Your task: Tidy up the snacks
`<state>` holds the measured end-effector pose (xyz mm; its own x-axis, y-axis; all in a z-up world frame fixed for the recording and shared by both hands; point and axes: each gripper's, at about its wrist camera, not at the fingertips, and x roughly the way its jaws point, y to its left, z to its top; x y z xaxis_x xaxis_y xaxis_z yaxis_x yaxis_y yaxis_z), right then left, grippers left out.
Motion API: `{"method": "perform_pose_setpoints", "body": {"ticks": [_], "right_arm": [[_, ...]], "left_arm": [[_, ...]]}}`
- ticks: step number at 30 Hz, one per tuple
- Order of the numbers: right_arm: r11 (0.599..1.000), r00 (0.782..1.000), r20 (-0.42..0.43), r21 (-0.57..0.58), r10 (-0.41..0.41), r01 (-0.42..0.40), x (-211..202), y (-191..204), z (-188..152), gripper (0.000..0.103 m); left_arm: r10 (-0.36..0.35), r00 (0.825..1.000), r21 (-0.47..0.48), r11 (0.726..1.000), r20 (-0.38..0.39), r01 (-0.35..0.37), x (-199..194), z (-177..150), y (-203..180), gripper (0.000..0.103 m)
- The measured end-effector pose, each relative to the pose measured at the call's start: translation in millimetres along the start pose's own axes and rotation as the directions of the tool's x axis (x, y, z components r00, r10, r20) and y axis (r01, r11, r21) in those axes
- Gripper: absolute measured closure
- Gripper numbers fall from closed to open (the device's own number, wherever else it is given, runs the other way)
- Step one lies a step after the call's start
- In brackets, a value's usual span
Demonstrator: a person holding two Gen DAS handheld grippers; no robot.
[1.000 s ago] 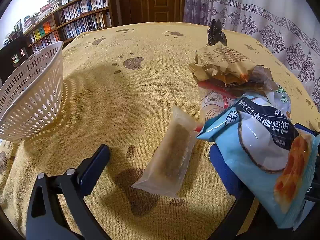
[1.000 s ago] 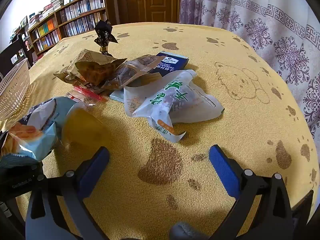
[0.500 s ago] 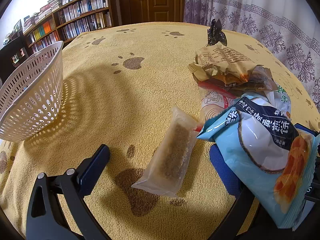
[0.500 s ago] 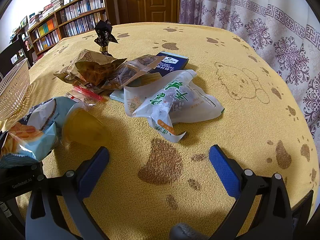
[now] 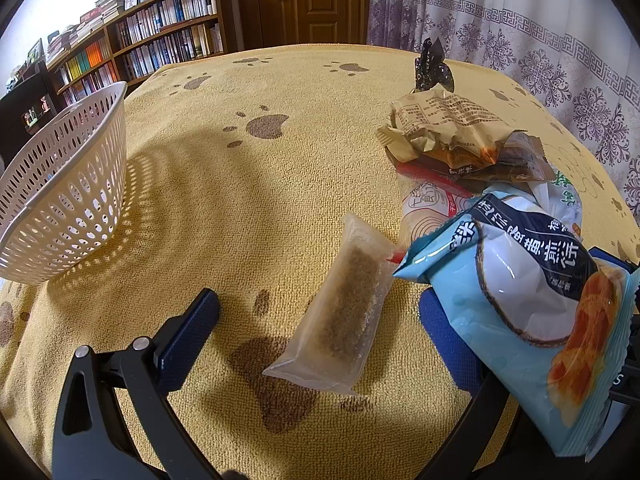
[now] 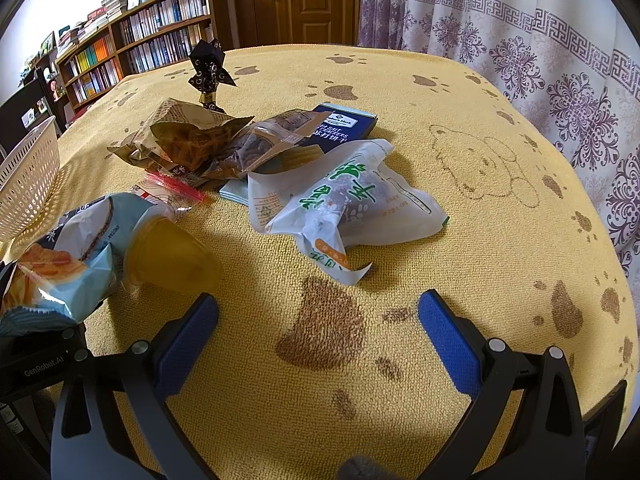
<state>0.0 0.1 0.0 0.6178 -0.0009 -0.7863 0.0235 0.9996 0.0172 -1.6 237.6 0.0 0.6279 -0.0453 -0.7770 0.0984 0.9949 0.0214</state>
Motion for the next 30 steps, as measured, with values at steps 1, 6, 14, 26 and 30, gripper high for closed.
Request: {"method": "perform_pose_setpoints", "body": {"ticks": [1, 6, 14, 26, 30], "right_arm": [[1.0, 1.0, 0.0, 0.0, 0.0, 0.0, 0.0, -0.1, 0.0, 0.005], [1.0, 1.0, -0.001, -0.001, 0.002, -0.002, 0.1, 0.2, 0.1, 0.005], [0.999, 1.0, -0.013, -0.032, 0.02, -0.02, -1.1, -0.1, -3.2, 0.005], [0.994, 0.997, -0.025, -0.088, 0.07, -0.072, -5.0, -3.0, -5.7, 0.005], [0.991, 0.996, -0.028, -0.102, 0.086, -0.088, -7.0, -4.0, -6.7, 0.005]], "left_arm": [[-0.001, 1.0, 0.0, 1.0, 0.0, 0.001, 0.0, -0.2, -0.2, 0.002], [-0.01, 1.0, -0.002, 1.0, -0.006, 0.01, 0.1, 1.6, 0.7, 0.002], [-0.067, 0.995, 0.09, 0.993, -0.08, 0.074, -3.6, 0.2, 4.6, 0.002], [-0.117, 0.992, 0.179, 0.976, -0.053, 0.125, -27.8, -31.1, 2.6, 0.002], [-0.136, 0.99, 0.207, 0.968, -0.042, 0.142, -40.4, -39.9, 2.2, 0.002]]}}
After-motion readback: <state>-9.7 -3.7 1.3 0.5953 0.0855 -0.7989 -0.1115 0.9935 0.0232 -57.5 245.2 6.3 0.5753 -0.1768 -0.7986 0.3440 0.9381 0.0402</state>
